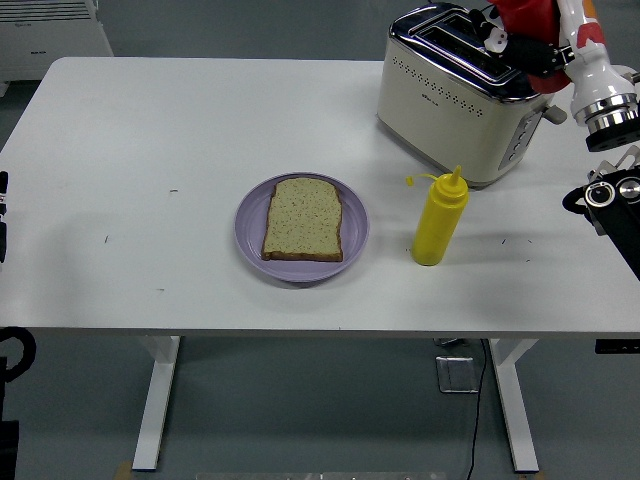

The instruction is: Pick up the cup,pour liquid into bread,place the cup on the desk

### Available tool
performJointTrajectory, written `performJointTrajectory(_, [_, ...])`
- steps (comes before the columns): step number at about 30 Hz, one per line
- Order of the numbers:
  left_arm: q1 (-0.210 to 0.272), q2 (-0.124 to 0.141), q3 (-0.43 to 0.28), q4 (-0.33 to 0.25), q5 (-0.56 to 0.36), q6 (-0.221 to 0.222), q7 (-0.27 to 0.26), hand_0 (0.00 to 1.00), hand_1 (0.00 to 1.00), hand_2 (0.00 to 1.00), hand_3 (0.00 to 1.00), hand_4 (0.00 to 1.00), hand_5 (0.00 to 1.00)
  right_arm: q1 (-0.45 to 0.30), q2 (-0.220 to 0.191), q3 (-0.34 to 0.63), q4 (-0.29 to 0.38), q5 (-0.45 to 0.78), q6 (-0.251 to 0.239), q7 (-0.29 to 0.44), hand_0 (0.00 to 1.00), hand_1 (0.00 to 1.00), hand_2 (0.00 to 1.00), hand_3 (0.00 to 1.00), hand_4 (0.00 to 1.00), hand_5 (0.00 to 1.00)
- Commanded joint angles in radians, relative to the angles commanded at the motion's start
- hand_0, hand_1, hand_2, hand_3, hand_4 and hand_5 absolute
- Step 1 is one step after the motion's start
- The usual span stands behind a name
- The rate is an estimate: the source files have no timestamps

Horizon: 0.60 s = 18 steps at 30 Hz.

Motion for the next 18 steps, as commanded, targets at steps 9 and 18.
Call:
performJointTrajectory(9, [-0.001,0.0,0.002,0.0,-0.001,0.001,0.0,0.783,0.739,0.73,0.681,0.568,0.998,-0.107,-0.008,0.096,-0.003,0.383,-0.006,0.034,0.084,0.065,0.214,0.303,0.748,0.176])
performJointTrajectory(18, [-0.002,0.0,0.007,0.0,-0.002,0.001,0.001,0.783,0.738,0.73,0.68,0.568,0.998,-0.202,-0.01,0.146,-0.049,0.748,-0.025,0.135,0.107,0.077,0.227,0.306,0.741,0.18])
